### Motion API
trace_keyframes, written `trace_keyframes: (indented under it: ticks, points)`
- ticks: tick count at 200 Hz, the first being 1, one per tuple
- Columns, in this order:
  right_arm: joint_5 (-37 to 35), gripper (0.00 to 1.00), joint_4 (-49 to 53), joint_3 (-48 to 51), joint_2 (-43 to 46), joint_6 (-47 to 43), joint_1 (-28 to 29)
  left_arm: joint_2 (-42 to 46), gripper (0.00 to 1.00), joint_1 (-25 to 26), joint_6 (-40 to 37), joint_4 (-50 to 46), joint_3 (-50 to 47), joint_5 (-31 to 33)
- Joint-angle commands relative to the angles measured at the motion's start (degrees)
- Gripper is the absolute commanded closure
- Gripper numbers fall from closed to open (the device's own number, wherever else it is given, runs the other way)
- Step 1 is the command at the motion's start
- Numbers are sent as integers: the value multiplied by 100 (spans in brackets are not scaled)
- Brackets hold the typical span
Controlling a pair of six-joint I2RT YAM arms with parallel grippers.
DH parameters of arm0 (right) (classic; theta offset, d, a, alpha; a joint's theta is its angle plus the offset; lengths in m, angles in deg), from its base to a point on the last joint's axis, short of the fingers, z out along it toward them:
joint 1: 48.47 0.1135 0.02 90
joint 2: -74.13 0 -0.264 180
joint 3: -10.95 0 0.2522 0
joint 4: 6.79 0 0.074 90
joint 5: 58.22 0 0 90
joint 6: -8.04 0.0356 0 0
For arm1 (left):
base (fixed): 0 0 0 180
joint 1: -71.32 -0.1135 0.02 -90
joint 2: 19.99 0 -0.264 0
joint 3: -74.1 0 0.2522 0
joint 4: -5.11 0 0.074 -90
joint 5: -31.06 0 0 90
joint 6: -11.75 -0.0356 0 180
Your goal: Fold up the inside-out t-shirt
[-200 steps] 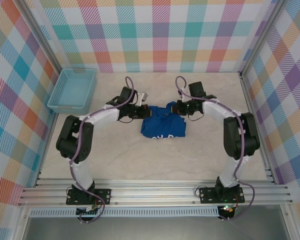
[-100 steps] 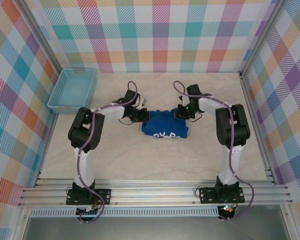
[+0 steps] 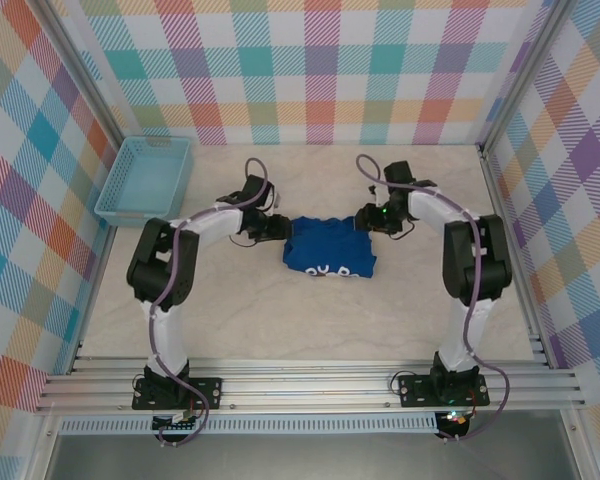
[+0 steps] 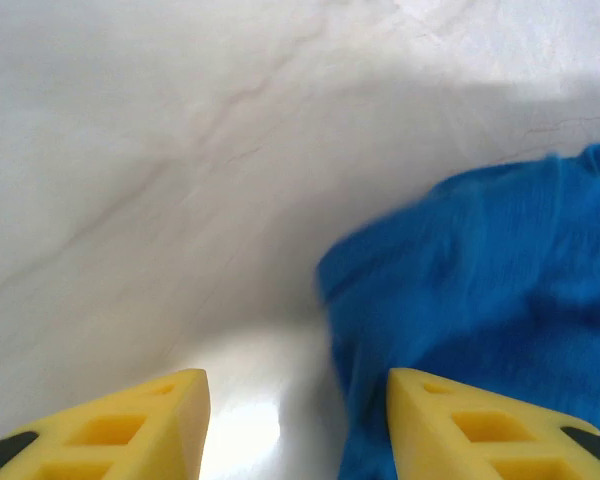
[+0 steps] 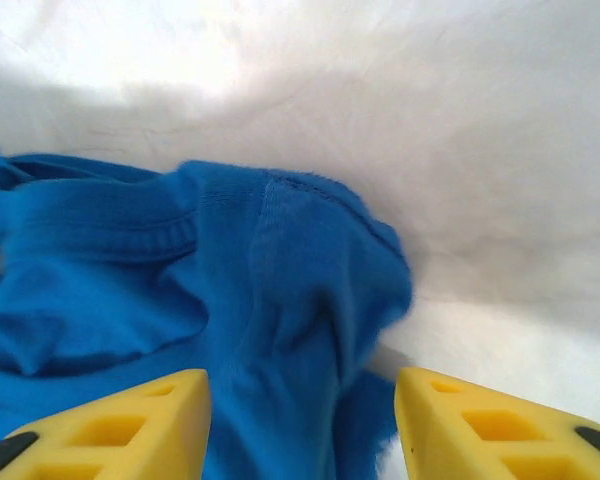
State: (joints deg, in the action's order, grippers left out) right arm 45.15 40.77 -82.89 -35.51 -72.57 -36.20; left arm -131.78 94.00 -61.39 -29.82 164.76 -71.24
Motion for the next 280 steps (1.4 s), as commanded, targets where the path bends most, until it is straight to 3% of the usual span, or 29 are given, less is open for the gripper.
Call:
trace_keyframes:
  ticks: [1, 27, 56, 91, 140, 175, 207, 235, 280]
  points:
    - [-166, 42, 233, 226, 845, -37, -20, 1144, 45, -22, 160, -159, -483, 533]
    - [836, 42, -414, 689, 1082, 460, 301, 1632, 41, 341, 163, 424, -897, -423]
    - [1500, 48, -995, 927, 756, 1096, 495, 1140, 42, 829, 155, 845, -719, -1172]
    - [1178, 52, -869, 1134, 387, 1326, 447, 513, 45, 1002, -30, 639, -639, -933]
    - [999, 55, -910, 2070, 397, 1509, 303, 621, 45, 1002, -51, 851, -1847, -599]
    - [1064, 54, -978, 2034, 1000, 1240, 266, 1157, 44, 1006, 11, 799, -1820, -434]
    - [1635, 53, -1818, 1848, 1237, 1300, 277, 1701, 41, 995, 71, 1216, -1564, -313]
    - [1680, 56, -2097, 1355, 605, 1697, 266, 880, 42, 993, 247, 1305, -645, -727]
    - [1383, 60, -1760, 552, -415, 2014, 104, -303, 44, 984, 227, 869, 275, -463]
